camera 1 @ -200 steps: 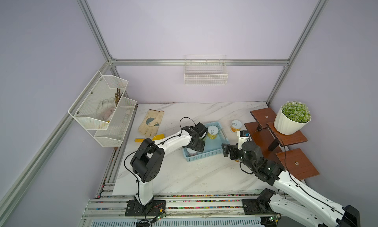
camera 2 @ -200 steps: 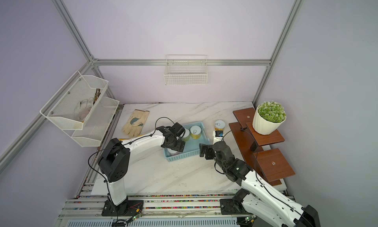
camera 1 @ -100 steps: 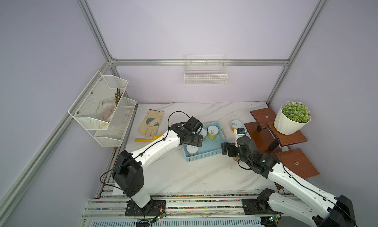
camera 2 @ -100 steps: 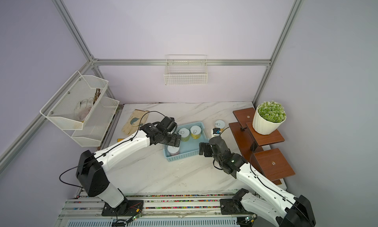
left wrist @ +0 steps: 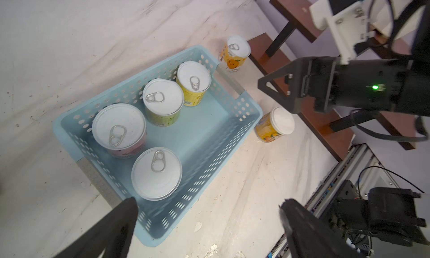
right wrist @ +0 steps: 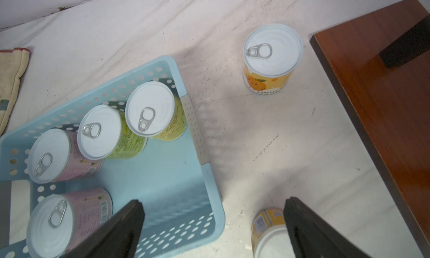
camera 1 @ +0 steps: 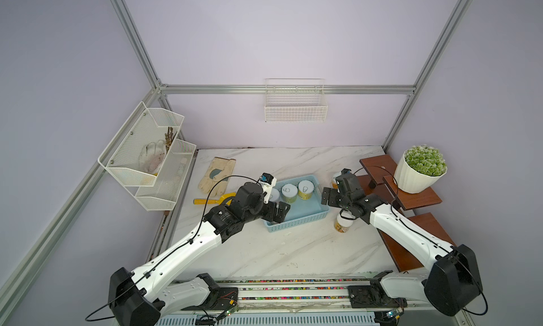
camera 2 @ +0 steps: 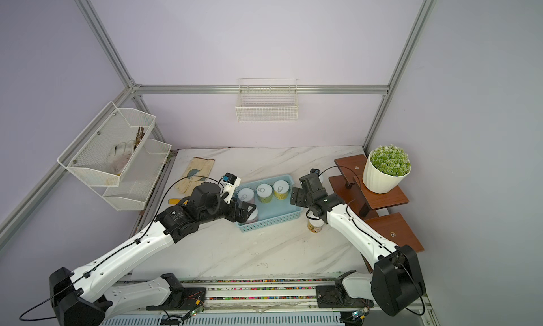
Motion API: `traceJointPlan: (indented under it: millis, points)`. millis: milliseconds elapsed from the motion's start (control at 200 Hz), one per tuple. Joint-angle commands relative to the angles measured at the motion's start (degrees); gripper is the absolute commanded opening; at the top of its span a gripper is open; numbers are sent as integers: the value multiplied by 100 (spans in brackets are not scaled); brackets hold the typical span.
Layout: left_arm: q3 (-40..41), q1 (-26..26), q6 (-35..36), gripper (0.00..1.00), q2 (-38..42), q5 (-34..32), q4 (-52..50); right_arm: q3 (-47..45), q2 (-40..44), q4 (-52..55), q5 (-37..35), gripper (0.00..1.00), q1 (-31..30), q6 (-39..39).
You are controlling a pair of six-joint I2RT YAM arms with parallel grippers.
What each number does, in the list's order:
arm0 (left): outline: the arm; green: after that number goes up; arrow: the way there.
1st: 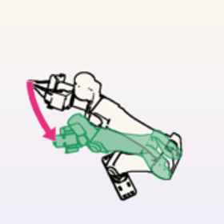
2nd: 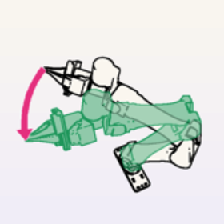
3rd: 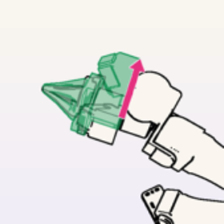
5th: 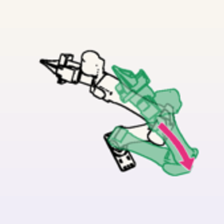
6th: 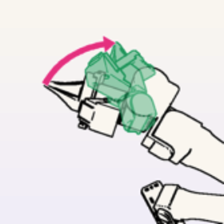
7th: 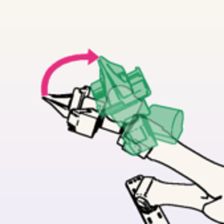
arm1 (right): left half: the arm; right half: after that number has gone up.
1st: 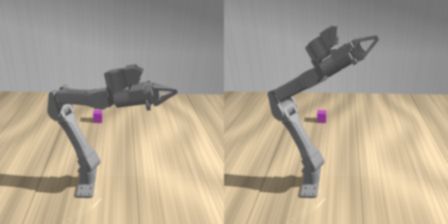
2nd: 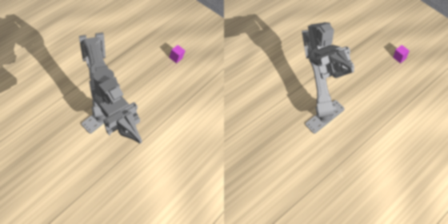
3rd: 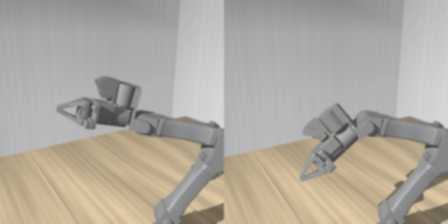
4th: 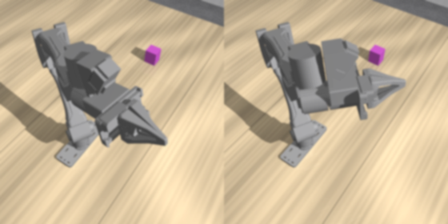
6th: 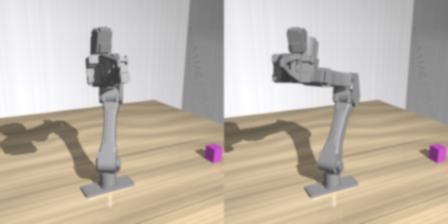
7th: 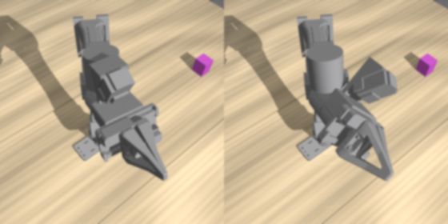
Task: Put the canned food in the basket
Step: Place the canned food in the basket, then pick up the canned food from the center of the board.
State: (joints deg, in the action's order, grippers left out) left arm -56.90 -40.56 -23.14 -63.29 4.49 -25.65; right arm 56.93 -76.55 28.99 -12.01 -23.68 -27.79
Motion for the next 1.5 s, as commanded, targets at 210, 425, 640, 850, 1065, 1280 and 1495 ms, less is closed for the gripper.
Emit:
traceJointPlan:
  millis: [210,425,640,850,1065,1280,1495]
  points:
    - [447,56,-361,100,630,841,1560,1258,-1523,526,-220,100,573,8]
    - [634,209,-630,100,783,1373,2086,2125,-2384,862,-260,100,924,201]
    - [796,680,-1120,100,848,1813,2337,2769,-2876,1140,-177,100,1198,343]
    - [865,1090,-1367,100,937,2166,2493,3438,-3357,1574,59,100,1404,571]
    - [847,1208,-1431,100,898,2282,2526,3957,-3775,1839,503,100,1573,752]
    - [847,1239,-1414,100,886,2293,2496,4423,-4160,2181,578,100,1643,809]
    - [847,1269,-1422,100,803,2423,2442,4716,-4426,2351,571,100,1650,903]
